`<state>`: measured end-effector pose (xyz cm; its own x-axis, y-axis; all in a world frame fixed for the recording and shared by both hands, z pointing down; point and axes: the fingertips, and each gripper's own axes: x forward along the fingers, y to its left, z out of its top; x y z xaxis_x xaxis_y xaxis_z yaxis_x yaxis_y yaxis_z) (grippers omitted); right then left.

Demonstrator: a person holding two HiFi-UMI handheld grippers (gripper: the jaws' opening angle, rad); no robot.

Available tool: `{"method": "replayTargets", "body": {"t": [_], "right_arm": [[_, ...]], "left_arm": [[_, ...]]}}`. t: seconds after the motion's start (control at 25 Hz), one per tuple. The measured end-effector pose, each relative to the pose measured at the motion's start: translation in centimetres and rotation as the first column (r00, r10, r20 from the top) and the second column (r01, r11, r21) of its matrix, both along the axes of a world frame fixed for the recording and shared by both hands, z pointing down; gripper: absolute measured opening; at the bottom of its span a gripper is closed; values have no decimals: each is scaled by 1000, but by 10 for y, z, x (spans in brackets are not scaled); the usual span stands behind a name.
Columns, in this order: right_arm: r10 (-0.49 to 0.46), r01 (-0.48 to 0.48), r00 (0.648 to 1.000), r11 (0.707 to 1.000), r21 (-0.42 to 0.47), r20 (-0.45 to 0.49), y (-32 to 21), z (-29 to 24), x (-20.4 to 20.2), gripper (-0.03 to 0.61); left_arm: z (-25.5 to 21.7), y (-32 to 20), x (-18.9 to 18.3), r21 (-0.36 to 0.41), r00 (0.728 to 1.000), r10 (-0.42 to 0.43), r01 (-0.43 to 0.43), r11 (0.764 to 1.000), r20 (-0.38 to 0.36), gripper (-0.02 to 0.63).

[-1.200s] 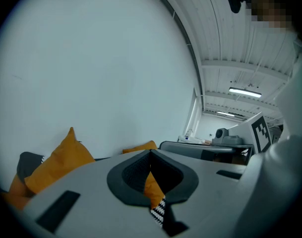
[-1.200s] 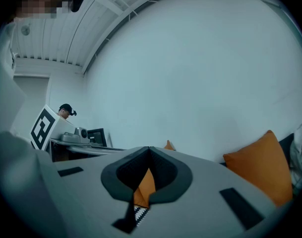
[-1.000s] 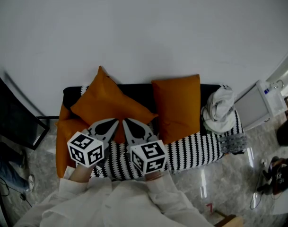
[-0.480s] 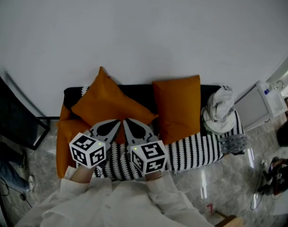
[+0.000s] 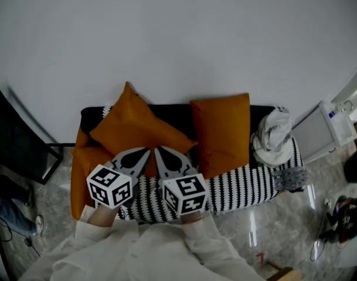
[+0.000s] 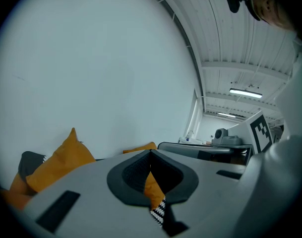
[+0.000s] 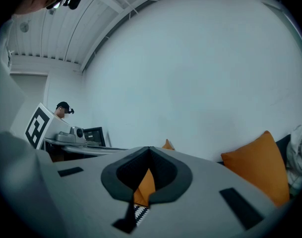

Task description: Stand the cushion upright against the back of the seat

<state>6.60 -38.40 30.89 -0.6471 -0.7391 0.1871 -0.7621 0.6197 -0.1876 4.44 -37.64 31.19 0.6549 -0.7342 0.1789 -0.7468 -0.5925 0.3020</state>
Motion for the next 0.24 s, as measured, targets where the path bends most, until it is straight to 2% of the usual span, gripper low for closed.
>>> {"method": "replayTargets", "body": {"t": [0.24], "right_arm": [[-2,2,1000,1000,-4,-2,-1,2,-5,12]], "left_arm": [[2,-1,-7,0,1000,-14,14,1000,-2,8]]}}
